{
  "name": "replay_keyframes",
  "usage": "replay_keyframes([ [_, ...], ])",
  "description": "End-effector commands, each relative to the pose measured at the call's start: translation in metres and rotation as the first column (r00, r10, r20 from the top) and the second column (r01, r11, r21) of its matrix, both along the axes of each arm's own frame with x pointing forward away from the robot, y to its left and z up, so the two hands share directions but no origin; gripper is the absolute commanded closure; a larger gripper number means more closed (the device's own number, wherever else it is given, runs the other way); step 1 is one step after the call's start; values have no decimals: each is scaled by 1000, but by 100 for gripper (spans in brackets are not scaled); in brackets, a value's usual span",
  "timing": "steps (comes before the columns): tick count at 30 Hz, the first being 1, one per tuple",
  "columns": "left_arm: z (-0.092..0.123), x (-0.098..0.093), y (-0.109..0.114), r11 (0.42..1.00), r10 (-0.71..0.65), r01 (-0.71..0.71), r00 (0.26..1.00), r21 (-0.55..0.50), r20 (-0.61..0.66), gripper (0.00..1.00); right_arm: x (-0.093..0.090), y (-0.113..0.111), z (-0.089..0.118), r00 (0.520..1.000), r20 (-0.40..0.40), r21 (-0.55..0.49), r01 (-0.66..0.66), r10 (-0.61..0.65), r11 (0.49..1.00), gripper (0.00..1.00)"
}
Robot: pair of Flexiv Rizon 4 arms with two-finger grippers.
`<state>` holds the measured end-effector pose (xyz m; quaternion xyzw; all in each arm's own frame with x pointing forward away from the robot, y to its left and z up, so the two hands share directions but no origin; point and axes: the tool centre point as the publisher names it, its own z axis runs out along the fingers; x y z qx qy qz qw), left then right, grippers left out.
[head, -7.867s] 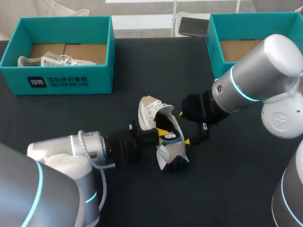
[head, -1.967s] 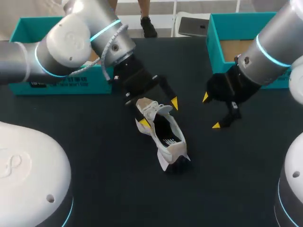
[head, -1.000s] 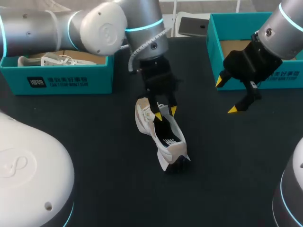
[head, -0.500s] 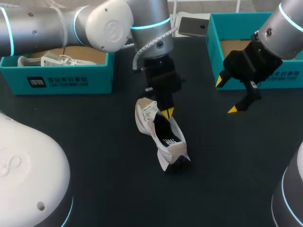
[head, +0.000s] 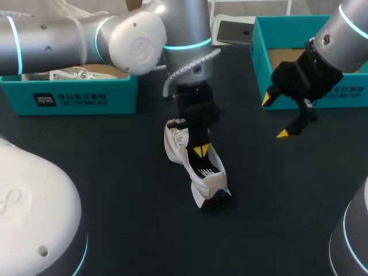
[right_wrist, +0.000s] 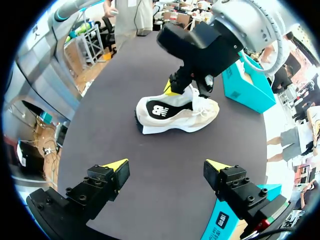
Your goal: Take the shoe out of the shoebox, open the shoe tongue, remove and reinsert the insole, then place the shoe into the shoebox
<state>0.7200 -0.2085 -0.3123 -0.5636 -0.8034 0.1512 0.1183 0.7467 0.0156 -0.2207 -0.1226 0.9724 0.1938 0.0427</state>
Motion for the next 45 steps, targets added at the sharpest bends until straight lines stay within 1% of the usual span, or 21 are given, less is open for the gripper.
replay_keyframes([
  [1,-21,-4,-6,1000,17,-17,1000,15,18,100,0,0,0,1000,0,-2,1,-1,1000,0],
  [4,-33,-4,-6,999,27,-27,999,38,24,100,0,0,0,1000,0,-2,1,-1,1000,0],
  [8,-43,-8,-6,998,41,-42,999,46,33,100,0,0,0,1000,0,-2,1,-1,1000,0],
  [13,-59,-8,-8,993,118,-119,990,14,80,100,0,0,0,1000,0,-2,1,-1,1000,0],
  [16,-72,-7,-14,987,162,-162,982,-4,100,100,0,0,0,1000,0,-2,1,-1,1000,0],
  [17,-78,-8,-16,986,161,-163,982,16,98,100,0,0,0,1000,0,-2,1,-1,1000,0],
  [22,-94,-13,-17,984,173,-176,981,36,84,100,0,0,0,1000,0,-2,1,-1,1000,0],
  [25,-94,-15,-17,984,170,-175,980,40,100,100,0,0,0,1000,0,-2,1,-1,1000,0],
  [31,-73,-16,-14,985,170,-173,978,13,120,100,0,0,0,1000,0,-2,1,-1,1000,0],
  [35,-69,-21,-18,988,154,-156,981,9,118,100,0,0,0,1000,0,-2,1,-1,1000,0],
  [38,-73,-26,-24,991,135,-136,985,5,109,100,0,0,0,1000,0,-2,1,-1,1000,0],
  [43,-91,-30,-37,993,111,-114,986,20,121,100,0,0,0,1000,0,-2,1,-1,1000,0],
  [45,-98,-30,-39,993,105,-111,987,41,125,100,0,0,0,1000,0,-2,1,-1,1000,0],
])
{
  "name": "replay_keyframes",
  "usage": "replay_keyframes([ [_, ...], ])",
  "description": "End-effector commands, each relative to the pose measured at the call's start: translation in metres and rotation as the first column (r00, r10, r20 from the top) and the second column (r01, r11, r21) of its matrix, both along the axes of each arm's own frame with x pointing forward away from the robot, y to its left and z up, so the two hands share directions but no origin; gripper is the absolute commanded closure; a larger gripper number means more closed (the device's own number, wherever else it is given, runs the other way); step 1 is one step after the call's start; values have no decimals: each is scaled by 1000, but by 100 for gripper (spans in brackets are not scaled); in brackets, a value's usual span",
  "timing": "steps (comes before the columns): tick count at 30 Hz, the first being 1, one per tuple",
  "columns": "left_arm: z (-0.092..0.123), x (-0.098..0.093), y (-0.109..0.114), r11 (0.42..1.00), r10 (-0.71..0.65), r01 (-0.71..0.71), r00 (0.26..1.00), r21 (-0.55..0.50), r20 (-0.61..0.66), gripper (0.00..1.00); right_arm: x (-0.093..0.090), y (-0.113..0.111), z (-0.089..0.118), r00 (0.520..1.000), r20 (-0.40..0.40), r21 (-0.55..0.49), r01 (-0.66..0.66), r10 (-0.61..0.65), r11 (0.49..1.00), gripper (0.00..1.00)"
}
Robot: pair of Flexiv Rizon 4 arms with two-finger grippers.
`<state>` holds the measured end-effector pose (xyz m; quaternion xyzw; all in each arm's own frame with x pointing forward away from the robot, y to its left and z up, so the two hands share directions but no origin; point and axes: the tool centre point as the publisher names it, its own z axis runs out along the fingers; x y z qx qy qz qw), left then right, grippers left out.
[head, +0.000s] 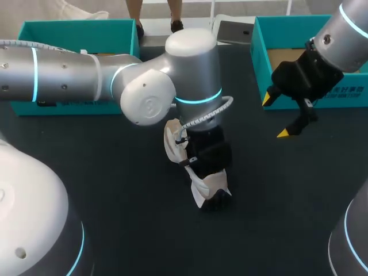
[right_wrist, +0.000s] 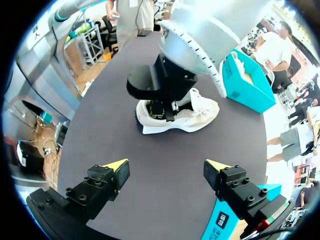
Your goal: Take the shoe out of the shoebox, open the shoe tongue, remove and reinsert the insole, then place the shoe into the shoebox
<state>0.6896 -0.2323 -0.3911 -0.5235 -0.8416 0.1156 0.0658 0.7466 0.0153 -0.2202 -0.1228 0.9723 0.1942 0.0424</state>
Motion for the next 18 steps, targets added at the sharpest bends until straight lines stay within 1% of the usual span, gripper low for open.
replay_keyframes([
  [1,-22,1,-15,999,-5,5,1000,33,-1,100,0,1,-1,1000,1,-3,2,-2,1000,0],
  [3,-25,2,-14,999,-4,3,1000,52,11,100,0,1,-1,1000,1,-3,2,-2,1000,0],
  [5,-22,4,-9,998,-1,-1,1000,56,29,100,0,1,-1,1000,1,-3,2,-2,1000,0],
  [10,0,12,2,999,6,-10,997,50,80,100,0,1,-1,1000,1,-3,2,-2,1000,0],
  [12,10,16,6,997,-5,-3,994,74,113,100,0,1,-1,1000,1,-3,2,-2,1000,0],
  [18,33,29,12,991,-27,-11,960,135,279,100,0,1,-1,1000,1,-3,2,-2,1000,0],
])
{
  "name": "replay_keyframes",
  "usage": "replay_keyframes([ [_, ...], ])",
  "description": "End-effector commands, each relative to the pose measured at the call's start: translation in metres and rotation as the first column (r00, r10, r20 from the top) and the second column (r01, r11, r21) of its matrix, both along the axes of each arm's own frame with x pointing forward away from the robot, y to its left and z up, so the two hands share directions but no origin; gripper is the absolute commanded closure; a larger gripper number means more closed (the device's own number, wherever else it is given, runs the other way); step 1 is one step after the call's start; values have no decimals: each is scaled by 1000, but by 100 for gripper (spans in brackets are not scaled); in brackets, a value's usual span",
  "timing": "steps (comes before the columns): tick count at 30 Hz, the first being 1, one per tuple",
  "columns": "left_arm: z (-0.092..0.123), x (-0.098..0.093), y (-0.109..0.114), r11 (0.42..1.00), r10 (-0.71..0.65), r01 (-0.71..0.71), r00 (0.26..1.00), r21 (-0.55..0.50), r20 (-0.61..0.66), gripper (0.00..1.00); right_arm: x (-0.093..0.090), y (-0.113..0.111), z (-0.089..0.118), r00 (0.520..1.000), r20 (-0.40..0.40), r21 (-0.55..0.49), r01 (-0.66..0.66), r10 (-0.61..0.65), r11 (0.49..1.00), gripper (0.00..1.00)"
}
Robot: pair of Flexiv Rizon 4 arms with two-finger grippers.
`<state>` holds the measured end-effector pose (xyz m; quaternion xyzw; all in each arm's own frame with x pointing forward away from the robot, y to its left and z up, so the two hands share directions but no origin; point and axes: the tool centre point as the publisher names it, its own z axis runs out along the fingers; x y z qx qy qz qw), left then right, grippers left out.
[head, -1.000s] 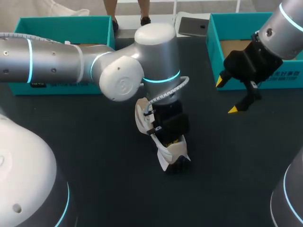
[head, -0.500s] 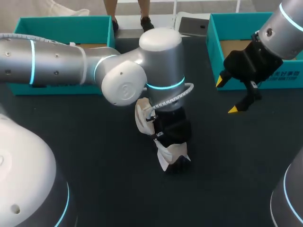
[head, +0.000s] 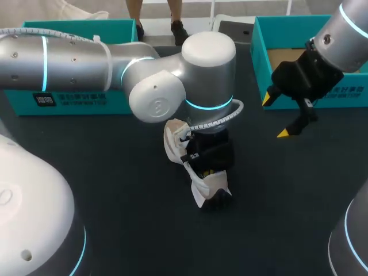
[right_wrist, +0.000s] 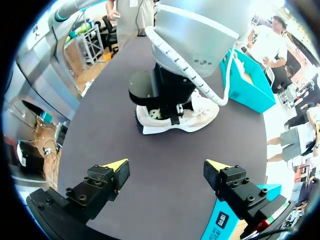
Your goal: Take the shoe out of the shoebox, open the shoe tongue, remove and reinsert the insole, then place the shoe into the shoebox
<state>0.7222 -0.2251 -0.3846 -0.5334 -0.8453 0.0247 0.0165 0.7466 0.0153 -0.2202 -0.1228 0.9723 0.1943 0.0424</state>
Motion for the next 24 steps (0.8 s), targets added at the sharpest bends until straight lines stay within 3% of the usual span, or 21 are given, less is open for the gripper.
replay_keyframes([
  [1,30,0,5,999,-6,-1,989,46,146,100,0,1,-1,1000,1,-3,2,-2,1000,0],
  [7,43,7,6,998,11,-29,955,55,297,100,0,1,-1,1000,1,-3,2,-2,1000,0],
  [11,37,13,8,994,7,-41,947,99,323,100,0,1,-1,1000,1,-3,2,-2,1000,0],
  [13,33,15,8,990,6,-50,945,128,326,67,0,1,-1,1000,1,-3,2,-2,1000,0],
  [16,31,16,11,988,7,-61,935,142,353,49,0,1,-1,1000,1,-3,2,-2,1000,0],
  [18,31,20,12,987,16,-69,936,142,351,23,0,1,-1,1000,1,-3,2,-2,1000,0],
  [19,32,23,13,987,21,-78,932,143,362,4,0,1,-1,1000,1,-3,2,-2,1000,0],
  [24,32,25,13,986,15,-74,931,149,365,0,0,1,-1,1000,1,-3,2,-2,1000,0],
])
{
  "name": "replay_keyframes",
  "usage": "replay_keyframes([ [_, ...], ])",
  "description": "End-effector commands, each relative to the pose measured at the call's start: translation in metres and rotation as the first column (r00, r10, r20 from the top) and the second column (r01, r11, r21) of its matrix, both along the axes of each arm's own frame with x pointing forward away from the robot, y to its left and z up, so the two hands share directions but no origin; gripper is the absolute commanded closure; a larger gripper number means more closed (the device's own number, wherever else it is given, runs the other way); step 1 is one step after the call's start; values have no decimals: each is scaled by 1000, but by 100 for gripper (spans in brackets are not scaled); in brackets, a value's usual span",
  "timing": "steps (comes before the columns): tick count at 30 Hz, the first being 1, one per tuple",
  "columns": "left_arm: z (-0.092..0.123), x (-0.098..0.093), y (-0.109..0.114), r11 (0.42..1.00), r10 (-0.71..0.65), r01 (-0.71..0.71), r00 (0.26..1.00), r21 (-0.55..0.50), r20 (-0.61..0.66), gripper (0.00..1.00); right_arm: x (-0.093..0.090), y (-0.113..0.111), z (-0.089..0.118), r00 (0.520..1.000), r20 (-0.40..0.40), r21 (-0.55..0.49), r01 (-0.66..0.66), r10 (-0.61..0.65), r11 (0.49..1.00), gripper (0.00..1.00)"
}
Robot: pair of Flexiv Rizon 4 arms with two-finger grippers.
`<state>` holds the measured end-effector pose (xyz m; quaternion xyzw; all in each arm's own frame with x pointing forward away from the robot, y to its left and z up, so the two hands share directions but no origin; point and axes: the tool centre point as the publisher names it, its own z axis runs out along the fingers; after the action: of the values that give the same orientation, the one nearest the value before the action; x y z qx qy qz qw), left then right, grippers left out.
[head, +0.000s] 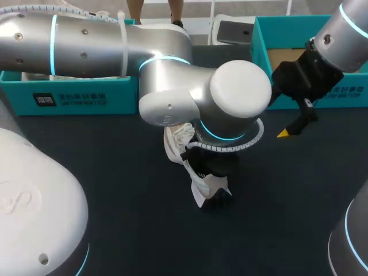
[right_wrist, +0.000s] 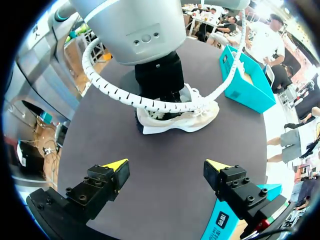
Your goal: Take the shoe out of the shoebox, open the shoe tongue, remove and reinsert the insole, then place the shoe into the shoebox
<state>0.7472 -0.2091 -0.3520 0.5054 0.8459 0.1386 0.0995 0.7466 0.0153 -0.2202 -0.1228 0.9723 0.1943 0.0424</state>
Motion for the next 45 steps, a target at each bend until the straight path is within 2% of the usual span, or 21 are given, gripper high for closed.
replay_keyframes([
  [1,0,-1,-2,1000,-3,3,1000,8,-1,0,0,1,-1,1000,1,-3,2,-2,1000,0],
  [19,5,-2,2,1000,-4,4,1000,1,2,0,0,1,-1,1000,1,-3,2,-2,1000,0],
  [31,46,11,9,998,18,-16,999,-66,41,0,0,1,-1,1000,1,-3,2,-2,1000,0],
  [41,63,24,20,994,52,-47,998,-98,44,0,0,1,-1,1000,1,-3,2,-2,1000,0],
  [45,71,39,28,990,79,-74,996,-120,30,0,0,1,-1,1000,1,-3,2,-2,1000,0],
])
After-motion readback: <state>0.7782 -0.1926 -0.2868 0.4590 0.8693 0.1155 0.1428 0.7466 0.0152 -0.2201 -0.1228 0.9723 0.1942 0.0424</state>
